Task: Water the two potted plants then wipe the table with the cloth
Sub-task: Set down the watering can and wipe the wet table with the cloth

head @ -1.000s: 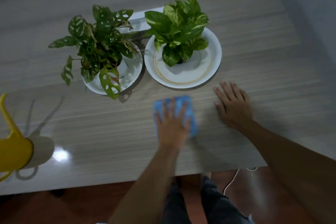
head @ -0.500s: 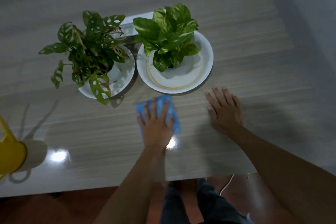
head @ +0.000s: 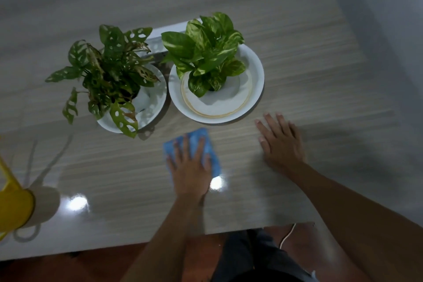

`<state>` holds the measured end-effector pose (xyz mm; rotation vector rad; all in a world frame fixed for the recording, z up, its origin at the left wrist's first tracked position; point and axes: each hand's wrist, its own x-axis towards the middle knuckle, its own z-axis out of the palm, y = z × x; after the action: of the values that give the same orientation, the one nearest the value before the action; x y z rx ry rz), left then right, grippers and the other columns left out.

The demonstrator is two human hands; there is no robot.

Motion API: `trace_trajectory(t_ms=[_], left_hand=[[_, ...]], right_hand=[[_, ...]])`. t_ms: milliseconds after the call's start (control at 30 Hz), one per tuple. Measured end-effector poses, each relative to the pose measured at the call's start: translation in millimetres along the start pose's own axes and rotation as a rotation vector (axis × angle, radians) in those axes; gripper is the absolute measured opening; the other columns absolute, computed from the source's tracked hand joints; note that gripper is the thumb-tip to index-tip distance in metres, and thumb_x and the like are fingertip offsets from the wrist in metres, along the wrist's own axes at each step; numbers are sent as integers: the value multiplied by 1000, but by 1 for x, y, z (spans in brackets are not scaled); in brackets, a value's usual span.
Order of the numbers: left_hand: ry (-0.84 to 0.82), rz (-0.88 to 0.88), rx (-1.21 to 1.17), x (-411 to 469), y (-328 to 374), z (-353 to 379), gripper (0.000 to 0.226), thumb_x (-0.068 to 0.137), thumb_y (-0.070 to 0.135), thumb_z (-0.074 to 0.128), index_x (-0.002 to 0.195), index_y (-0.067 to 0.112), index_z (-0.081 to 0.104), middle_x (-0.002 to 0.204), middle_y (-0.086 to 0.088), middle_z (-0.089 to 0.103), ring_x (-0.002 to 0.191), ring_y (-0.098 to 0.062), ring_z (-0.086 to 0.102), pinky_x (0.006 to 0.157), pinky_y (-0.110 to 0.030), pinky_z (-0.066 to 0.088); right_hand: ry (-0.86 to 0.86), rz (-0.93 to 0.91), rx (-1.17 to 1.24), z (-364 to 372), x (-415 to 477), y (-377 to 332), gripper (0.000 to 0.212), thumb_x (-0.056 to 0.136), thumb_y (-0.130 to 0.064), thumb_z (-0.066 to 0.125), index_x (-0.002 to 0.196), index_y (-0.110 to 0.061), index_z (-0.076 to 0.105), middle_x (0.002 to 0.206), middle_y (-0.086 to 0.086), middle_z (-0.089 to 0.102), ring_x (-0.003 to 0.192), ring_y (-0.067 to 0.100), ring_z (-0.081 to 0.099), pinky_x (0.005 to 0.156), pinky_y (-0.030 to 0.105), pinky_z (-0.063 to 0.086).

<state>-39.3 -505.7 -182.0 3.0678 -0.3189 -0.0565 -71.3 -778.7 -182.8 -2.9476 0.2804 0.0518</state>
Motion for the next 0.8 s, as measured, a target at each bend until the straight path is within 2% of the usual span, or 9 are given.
trace_trajectory(t_ms=[67, 100, 200, 300, 333, 400, 500, 667, 800], left_hand=[[62, -78, -50, -34, -16, -5, 59, 103, 48, 35, 159, 36, 21, 166, -11, 28, 153, -39, 22, 117, -65, 21], [38, -72, -77, -57, -6, -7, 59, 102, 47, 37, 159, 36, 23, 166, -11, 28, 153, -40, 21, 117, -65, 21], [-39, 192, -174, -92, 60, -1, 58, 98, 50, 45, 155, 43, 33, 167, -5, 26, 154, -38, 18, 118, -64, 18], [-24, 345, -170, -38, 77, 4, 55, 98, 51, 44, 152, 46, 36, 168, 0, 24, 155, -33, 17, 121, -61, 14], [-18, 309, -142, -18, 63, 5, 55, 100, 52, 39, 154, 45, 32, 168, 0, 22, 156, -32, 15, 121, -62, 14], [30, 108, -91, 10, 17, 7, 56, 103, 51, 34, 158, 41, 27, 168, -4, 23, 155, -34, 17, 119, -65, 18], [122, -170, -124, 12, -22, 4, 56, 103, 45, 40, 157, 32, 34, 164, -12, 32, 151, -41, 25, 115, -67, 23], [90, -237, -300, 70, -2, 6, 52, 102, 41, 40, 153, 28, 41, 158, -18, 40, 145, -48, 33, 110, -72, 26], [112, -191, -135, 98, -24, 11, 51, 104, 44, 35, 153, 30, 43, 159, -16, 40, 144, -45, 37, 112, -69, 28]], right_hand=[[-7, 6, -4, -3, 0, 0, 54, 97, -41, 31, 151, -33, 28, 161, -4, 22, 148, 25, 16, 114, 48, 20], [-13, 9, -3, -4, 0, -1, 54, 97, -41, 30, 151, -33, 28, 161, -3, 23, 148, 26, 16, 114, 48, 20], [-9, 2, -25, -6, 0, -3, 54, 97, -41, 31, 150, -32, 29, 160, -2, 24, 147, 28, 17, 113, 48, 21], [-5, -8, -63, -4, -1, -2, 56, 97, -41, 30, 152, -32, 26, 161, -1, 23, 147, 28, 16, 113, 48, 21], [1, -10, -66, -4, 0, -2, 56, 97, -41, 30, 152, -32, 27, 161, -1, 23, 147, 28, 17, 112, 48, 22], [12, -10, -57, -5, 0, -5, 55, 98, -41, 31, 151, -31, 28, 160, 0, 25, 147, 28, 19, 112, 48, 22], [35, -6, -53, -4, -3, -6, 54, 97, -41, 34, 150, -31, 32, 159, 0, 28, 147, 28, 20, 112, 49, 23], [52, -19, -66, -2, 0, -5, 55, 96, -39, 38, 150, -30, 32, 158, 1, 29, 146, 29, 21, 112, 49, 21], [56, -24, -60, 0, 1, -3, 54, 97, -40, 36, 150, -31, 31, 159, 0, 27, 147, 29, 19, 114, 49, 21]])
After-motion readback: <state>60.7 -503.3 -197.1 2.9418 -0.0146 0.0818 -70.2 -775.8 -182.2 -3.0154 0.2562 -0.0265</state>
